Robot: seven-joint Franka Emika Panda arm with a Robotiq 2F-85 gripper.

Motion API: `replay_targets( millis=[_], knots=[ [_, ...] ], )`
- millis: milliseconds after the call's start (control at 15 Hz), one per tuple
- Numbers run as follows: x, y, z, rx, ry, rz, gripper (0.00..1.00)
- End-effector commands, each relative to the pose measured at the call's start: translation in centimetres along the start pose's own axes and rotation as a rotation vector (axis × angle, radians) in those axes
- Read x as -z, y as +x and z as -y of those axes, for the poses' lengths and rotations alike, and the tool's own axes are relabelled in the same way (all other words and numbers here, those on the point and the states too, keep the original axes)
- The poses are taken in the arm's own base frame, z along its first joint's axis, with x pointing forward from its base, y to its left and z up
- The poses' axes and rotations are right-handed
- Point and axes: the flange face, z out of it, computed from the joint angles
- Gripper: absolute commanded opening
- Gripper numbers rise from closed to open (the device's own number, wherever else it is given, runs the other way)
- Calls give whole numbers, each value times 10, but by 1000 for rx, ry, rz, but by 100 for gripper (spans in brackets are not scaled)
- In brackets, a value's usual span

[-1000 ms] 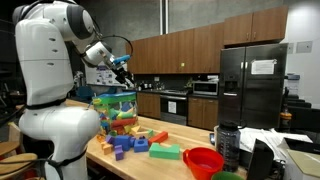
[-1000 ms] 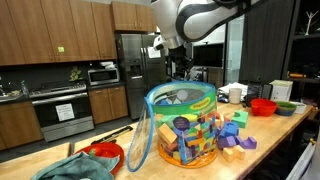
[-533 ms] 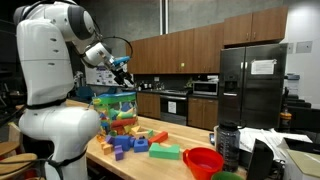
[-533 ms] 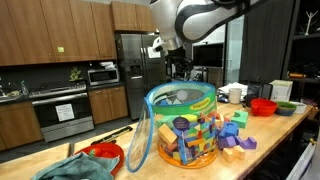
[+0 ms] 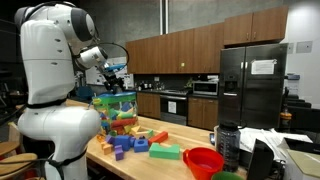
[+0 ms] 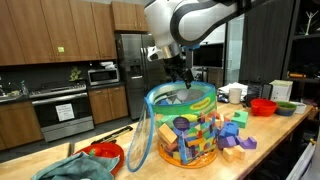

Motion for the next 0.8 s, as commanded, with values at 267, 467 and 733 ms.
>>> replay_targets(
  millis=[267, 467, 733],
  knots=[
    [1, 28, 18, -95, 38, -128, 100],
    [-7, 45, 29, -130, 31, -178, 100],
    [-35, 69, 51, -143, -7, -168, 100]
  ],
)
